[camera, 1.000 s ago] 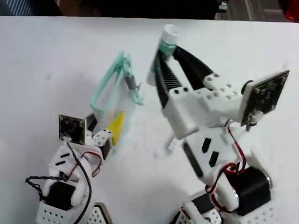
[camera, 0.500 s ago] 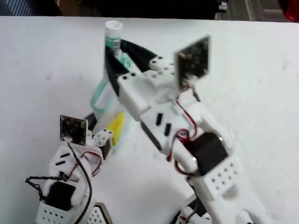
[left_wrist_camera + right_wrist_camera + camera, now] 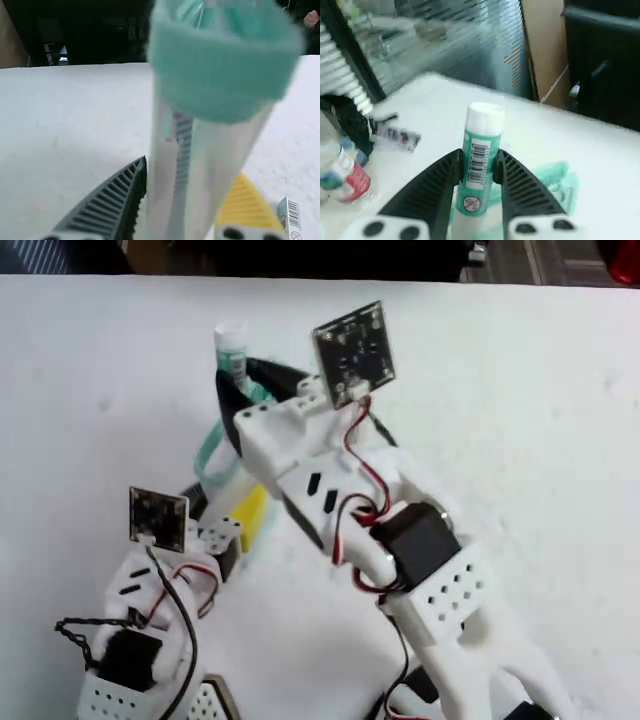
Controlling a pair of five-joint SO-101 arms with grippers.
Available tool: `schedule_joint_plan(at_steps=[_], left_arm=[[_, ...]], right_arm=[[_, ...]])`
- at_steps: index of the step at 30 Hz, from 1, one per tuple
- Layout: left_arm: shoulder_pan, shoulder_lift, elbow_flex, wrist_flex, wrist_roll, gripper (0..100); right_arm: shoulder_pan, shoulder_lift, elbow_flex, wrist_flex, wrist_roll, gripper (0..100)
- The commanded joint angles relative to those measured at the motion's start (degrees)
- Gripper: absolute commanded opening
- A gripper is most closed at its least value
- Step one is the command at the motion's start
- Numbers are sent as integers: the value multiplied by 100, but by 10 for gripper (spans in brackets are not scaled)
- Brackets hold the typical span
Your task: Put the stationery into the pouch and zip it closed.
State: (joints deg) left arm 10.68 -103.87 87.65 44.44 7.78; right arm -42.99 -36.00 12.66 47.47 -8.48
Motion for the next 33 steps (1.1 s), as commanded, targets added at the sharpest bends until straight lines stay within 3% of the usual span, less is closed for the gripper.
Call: schedule_joint_plan(at_steps=[1,3,8,14,18,23,33], left_arm=[[-40,-57,-105,-185,-79,226],[-40,-57,-105,-185,-79,226],[-48,-57,-105,-185,-79,226],[-48,-57,-105,-185,-88,226],[-48,-57,-105,-185,-88,226],[-48,-57,-105,-185,-88,226],[-48,-57,-105,-185,-88,226]], right_arm=[[-207,40,-97,48,79,17],[-207,48,-97,-84,246,17],[-224,-13,352,-593,1477,17],[-233,-242,870,-549,2127,18],[-233,-875,1116,-505,1925,46],[-207,-1552,1310,-488,1143,236],[-101,-1745,1284,-435,1090,227]])
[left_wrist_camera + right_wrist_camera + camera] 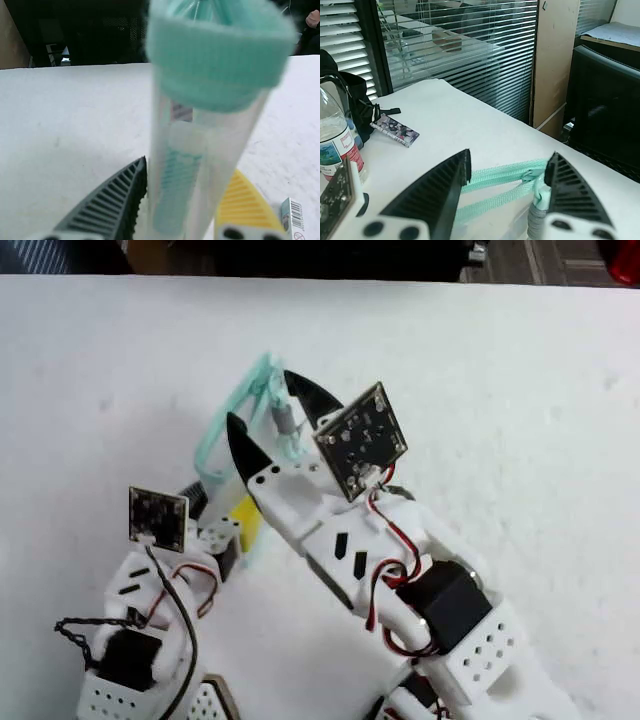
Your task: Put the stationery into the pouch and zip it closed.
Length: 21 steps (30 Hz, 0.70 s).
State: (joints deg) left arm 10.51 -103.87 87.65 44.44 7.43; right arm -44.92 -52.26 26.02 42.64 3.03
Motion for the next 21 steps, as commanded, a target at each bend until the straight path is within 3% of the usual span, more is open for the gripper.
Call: schedule_joint_plan(at_steps=[1,11,21], left_arm=[[-31,-57,-105,-185,-53,226],[-40,-57,-105,-176,-53,226],[-40,-57,-105,-176,-62,226]], right_arm=[[207,-119,-70,48,-88,227],[1956,-119,-70,927,-114,226],[2202,-119,-62,2484,-62,226]])
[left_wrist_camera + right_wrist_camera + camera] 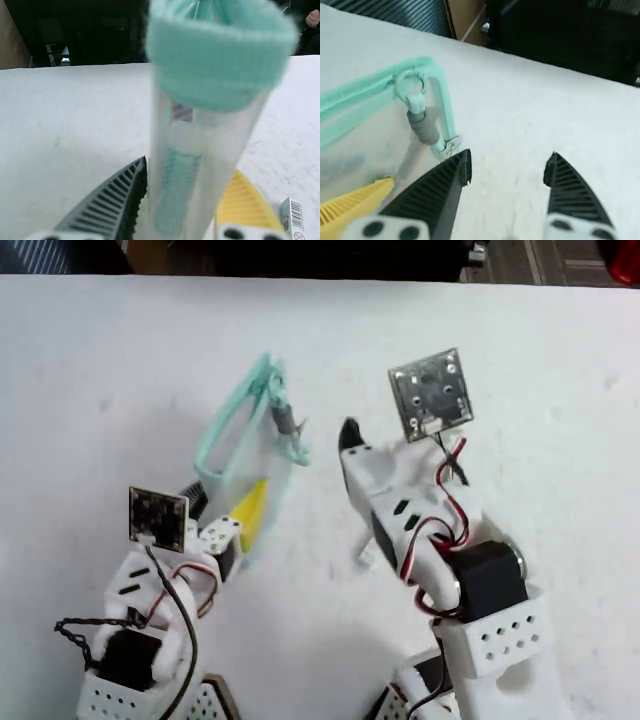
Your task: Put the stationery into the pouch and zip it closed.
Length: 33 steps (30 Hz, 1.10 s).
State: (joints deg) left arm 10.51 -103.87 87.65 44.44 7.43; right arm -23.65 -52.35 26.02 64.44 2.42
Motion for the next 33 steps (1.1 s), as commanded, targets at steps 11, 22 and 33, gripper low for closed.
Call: schedule_joint_plan(at_steps=[11,22,33], left_arm=[[-40,-57,-105,-176,-62,226],[-40,-57,-97,-167,-62,226],[-40,-57,-97,-158,-62,226]], right_arm=[[75,-66,1732,690,1459,226],[145,-48,3095,-110,853,229],[760,1886,2769,-444,712,230]])
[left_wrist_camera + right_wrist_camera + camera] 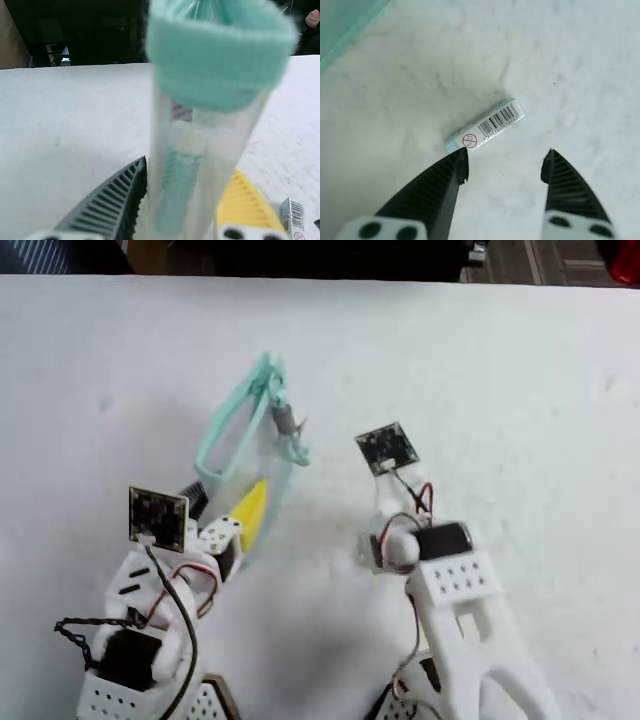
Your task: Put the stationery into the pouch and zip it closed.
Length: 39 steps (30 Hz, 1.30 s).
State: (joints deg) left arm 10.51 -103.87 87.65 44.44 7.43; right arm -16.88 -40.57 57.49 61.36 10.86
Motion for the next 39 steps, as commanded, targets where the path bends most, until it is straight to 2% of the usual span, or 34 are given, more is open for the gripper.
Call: schedule_joint_plan(at_steps=[1,5,9,12,17,20,23,26,29,39], left_arm=[[-40,-57,-97,-158,-62,226],[-40,-57,-97,-158,-62,226],[-40,-57,-97,-158,-62,226],[-40,-57,-97,-158,-62,226],[-40,-57,-97,-176,-62,226],[-40,-57,-97,-176,-62,226],[-40,-57,-97,-167,-62,226],[-40,-57,-97,-167,-62,226],[-40,-57,-97,-167,-62,226],[-40,-57,-97,-158,-62,226]], right_arm=[[66,963,-501,-207,-316,230],[-101,1798,-1081,-426,-1240,230],[-444,2299,-1327,-646,-1855,230],[-347,2659,-1354,-910,-2127,230],[119,3310,-1521,-1112,-2154,228],[163,3670,-1714,-1121,-2154,204],[136,3811,-1793,-1095,-2119,10],[145,3811,-1785,-1086,-2119,66],[180,3811,-1785,-1086,-2119,13],[198,3802,-1785,-1086,-2110,16]])
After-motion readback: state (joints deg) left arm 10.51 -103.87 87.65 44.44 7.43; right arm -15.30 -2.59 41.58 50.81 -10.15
